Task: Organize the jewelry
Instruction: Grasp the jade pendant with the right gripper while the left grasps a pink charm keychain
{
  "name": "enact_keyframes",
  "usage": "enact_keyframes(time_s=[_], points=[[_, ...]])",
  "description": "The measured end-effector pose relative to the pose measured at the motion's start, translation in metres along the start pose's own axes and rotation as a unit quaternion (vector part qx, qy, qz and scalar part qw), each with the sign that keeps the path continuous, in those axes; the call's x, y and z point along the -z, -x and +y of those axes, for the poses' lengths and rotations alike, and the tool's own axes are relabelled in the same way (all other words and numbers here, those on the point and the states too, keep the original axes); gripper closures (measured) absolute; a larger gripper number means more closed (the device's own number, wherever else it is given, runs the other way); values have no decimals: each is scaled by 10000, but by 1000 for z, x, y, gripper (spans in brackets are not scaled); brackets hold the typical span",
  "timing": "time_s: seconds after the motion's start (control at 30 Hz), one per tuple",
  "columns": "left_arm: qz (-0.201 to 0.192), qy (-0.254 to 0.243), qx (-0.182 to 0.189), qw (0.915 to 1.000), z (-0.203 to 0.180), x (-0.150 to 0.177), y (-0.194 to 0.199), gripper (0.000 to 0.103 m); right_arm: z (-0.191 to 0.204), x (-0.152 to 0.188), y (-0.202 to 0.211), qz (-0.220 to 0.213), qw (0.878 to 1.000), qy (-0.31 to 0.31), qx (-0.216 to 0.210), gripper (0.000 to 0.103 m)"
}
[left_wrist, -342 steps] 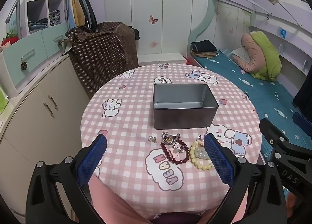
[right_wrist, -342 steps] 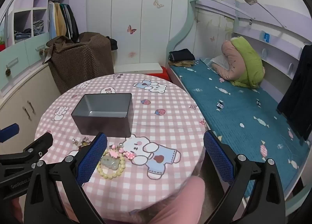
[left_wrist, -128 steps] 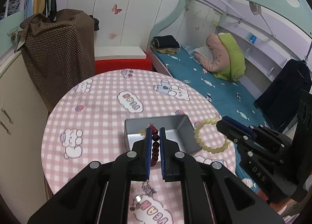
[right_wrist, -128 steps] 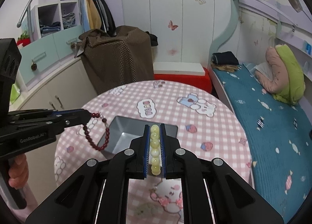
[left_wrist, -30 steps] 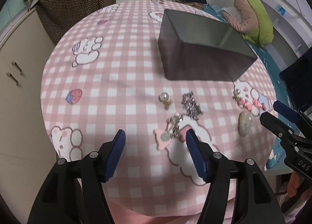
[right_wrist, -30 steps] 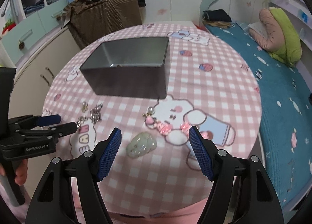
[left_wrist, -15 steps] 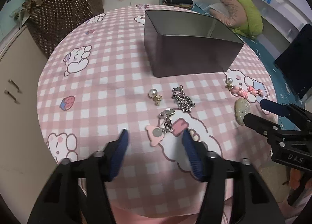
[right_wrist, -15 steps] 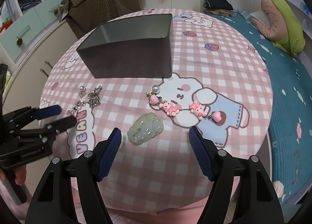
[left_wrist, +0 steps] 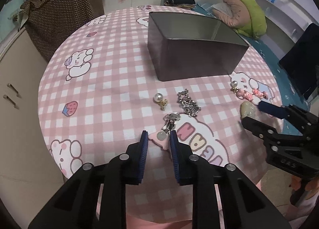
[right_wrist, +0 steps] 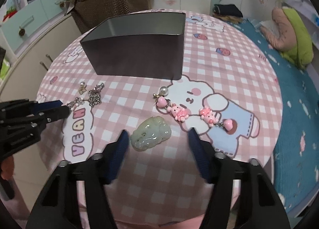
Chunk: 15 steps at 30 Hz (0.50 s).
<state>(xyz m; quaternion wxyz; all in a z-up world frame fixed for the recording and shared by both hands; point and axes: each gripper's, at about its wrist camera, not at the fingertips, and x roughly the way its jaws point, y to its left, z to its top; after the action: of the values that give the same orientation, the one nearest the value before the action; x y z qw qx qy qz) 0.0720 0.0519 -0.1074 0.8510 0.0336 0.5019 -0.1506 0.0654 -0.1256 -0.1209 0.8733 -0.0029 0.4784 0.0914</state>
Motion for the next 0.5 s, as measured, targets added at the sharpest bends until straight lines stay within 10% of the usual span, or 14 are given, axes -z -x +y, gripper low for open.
enact_keyframes(time_s=[0.5], points=[[-328,-55,356,9988,-14,-7,23,82,-8,-3,8,-165,9997,-59,-161,61]])
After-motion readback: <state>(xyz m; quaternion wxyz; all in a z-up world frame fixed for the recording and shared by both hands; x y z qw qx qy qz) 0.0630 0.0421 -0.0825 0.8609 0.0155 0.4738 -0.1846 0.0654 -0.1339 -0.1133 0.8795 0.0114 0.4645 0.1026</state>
